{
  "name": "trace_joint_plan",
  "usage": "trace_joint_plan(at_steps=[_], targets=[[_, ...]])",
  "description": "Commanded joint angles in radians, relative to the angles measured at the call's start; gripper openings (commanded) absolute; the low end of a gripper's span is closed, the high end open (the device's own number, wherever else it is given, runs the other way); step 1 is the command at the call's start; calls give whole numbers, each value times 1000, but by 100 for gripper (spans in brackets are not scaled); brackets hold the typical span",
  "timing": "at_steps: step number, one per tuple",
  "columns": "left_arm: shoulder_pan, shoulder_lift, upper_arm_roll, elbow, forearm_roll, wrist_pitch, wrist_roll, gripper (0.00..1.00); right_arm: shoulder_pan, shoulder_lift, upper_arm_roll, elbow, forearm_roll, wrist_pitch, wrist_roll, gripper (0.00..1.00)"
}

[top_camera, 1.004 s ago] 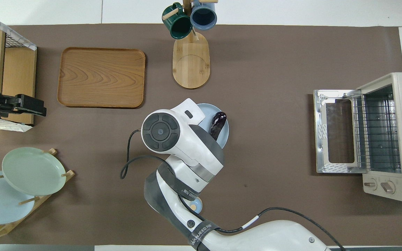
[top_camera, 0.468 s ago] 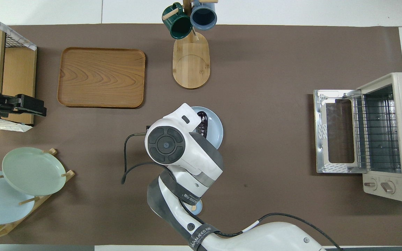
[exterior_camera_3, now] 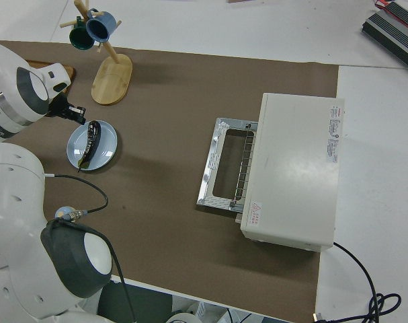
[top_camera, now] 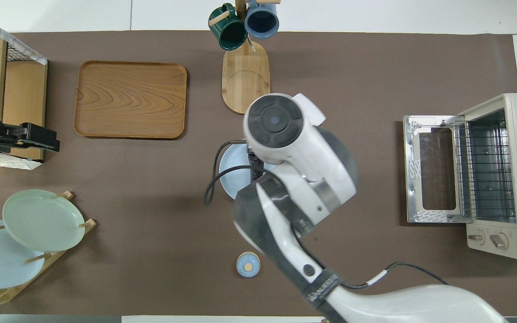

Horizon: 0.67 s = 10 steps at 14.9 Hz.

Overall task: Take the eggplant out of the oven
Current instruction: 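Lower the blue plate onto the table and open the right gripper, then withdraw the right gripper toward the oven while the left gripper reaches the plate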

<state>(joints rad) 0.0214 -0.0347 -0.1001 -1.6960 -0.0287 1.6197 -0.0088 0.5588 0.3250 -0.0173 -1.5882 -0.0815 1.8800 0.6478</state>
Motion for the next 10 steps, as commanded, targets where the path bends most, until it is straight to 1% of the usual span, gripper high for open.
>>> trace_joint_plan(at_steps=[1, 2, 3, 4, 5, 7, 9, 10], targets=[[8, -17, -7, -4, 18, -15, -8, 100, -132, -87, 13, -183, -32, -10, -82, 0], [9, -17, -7, -4, 18, -15, -13, 100, -175, -116, 14, -261, -82, 29, -91, 0], [9, -17, -7, -4, 18, -21, -11, 100, -194, -144, 14, -339, -146, 65, -100, 0], [9, -19, -7, -4, 18, -26, -11, 100, -206, -162, 14, -392, -193, 89, -103, 0], [5, -21, -7, -5, 18, -24, -11, 100, -247, -173, 16, -435, -213, 108, -115, 0], [-3, -24, -9, -19, 18, -11, -17, 100, -293, -184, 13, -482, -221, 155, -245, 0], [-11, -36, -16, -46, 10, 14, -22, 100, -374, -175, 14, -519, -230, 253, -304, 0], [-39, -37, -18, -63, 3, 34, -45, 100, -382, -169, 14, -544, -233, 290, -315, 0]])
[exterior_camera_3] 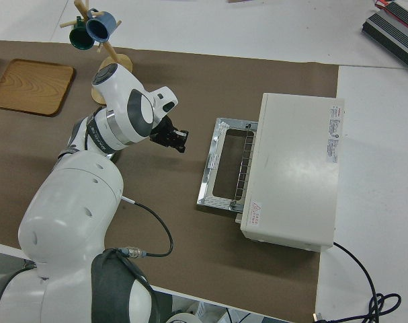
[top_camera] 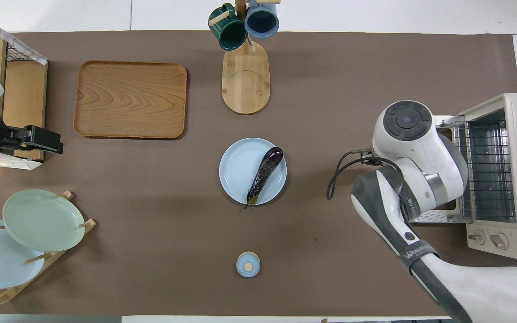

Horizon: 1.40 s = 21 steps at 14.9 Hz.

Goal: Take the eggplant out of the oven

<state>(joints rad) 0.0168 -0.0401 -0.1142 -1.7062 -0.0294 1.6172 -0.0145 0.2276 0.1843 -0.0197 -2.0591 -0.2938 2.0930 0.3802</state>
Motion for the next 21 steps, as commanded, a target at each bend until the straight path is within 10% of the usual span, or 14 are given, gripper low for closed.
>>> trace_joint_plan(at_steps=[1, 13, 21], targets=[[-73, -32, -4, -73, -9, 53, -94, 100, -53, -25, 17, -94, -21, 106, -49, 0], [-521, 249, -2, -151, -126, 559, -372, 100, -125, 0, 17, -128, -88, 171, -182, 0], [-658, 379, -4, -151, -126, 670, -156, 100, -145, -94, 21, 89, -58, -209, -375, 0]])
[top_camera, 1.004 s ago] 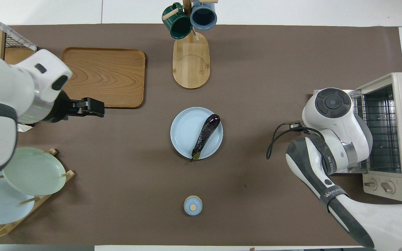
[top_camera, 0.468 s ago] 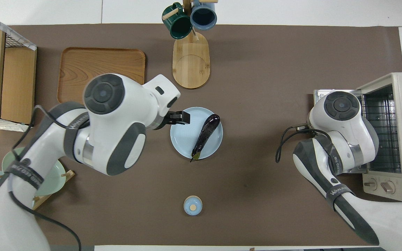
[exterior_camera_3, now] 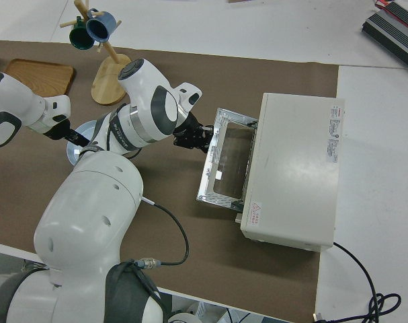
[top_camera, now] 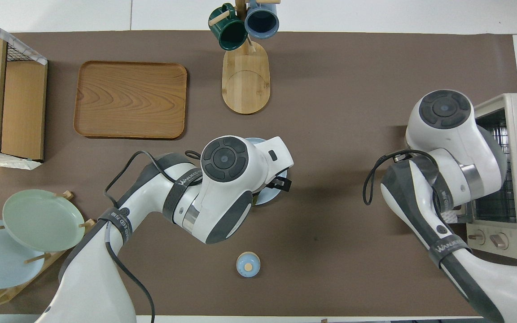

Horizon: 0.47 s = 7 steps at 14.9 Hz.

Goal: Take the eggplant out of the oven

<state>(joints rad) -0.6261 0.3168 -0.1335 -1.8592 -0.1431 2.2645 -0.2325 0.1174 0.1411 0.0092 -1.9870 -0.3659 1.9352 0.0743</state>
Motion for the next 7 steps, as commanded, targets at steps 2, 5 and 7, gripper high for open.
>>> trace_joint_plan(at_steps=[2, 5, 7], targets=[[-27, 41, 15, -1, -12, 46, 68, 100, -68, -74, -8, 17, 18, -81, -120, 0], [-7, 57, 17, -5, -12, 50, 94, 100, -155, -94, -11, 13, 21, -82, -235, 0], [-7, 67, 17, -6, -12, 72, 94, 100, -192, -95, -11, 8, 66, -87, -271, 0]])
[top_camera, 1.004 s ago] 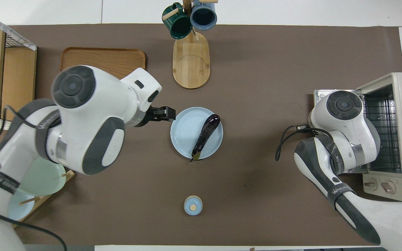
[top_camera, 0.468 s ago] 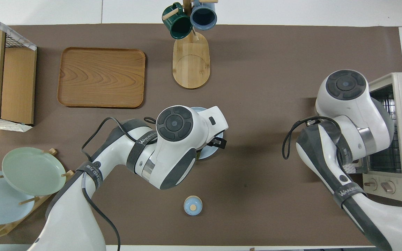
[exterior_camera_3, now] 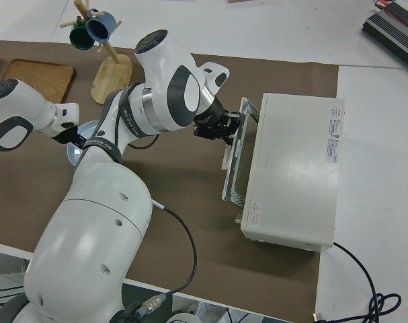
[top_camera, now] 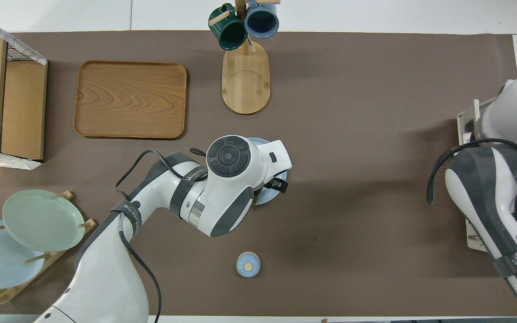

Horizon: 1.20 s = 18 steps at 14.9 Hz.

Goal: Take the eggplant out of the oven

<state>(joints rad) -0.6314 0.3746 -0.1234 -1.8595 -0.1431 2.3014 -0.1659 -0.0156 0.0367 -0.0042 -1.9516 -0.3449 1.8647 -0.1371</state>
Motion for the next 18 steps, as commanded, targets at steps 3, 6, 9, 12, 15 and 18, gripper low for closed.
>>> trace_joint_plan(at_steps=[3, 6, 9, 12, 15, 18], targets=[[-2, 23, 7, -15, -12, 61, 28, 100, -67, -27, 1, -26, 78, -64, -81, 0], [1, 30, 7, -13, -12, 64, 26, 95, -104, -38, 0, -26, 121, -85, -122, 0], [4, 30, 8, -16, -12, 61, 31, 81, -141, -54, 0, -26, 127, -102, -185, 0], [10, 30, 7, -15, -12, 58, 28, 48, -135, -96, 1, -18, 150, -133, -180, 8], [12, 30, 7, -17, -12, 52, 26, 27, -124, -109, 15, 29, 219, -148, -177, 51], [22, 29, 7, -9, -13, 35, 20, 0, -115, -109, 15, 97, 283, -183, -174, 100]])
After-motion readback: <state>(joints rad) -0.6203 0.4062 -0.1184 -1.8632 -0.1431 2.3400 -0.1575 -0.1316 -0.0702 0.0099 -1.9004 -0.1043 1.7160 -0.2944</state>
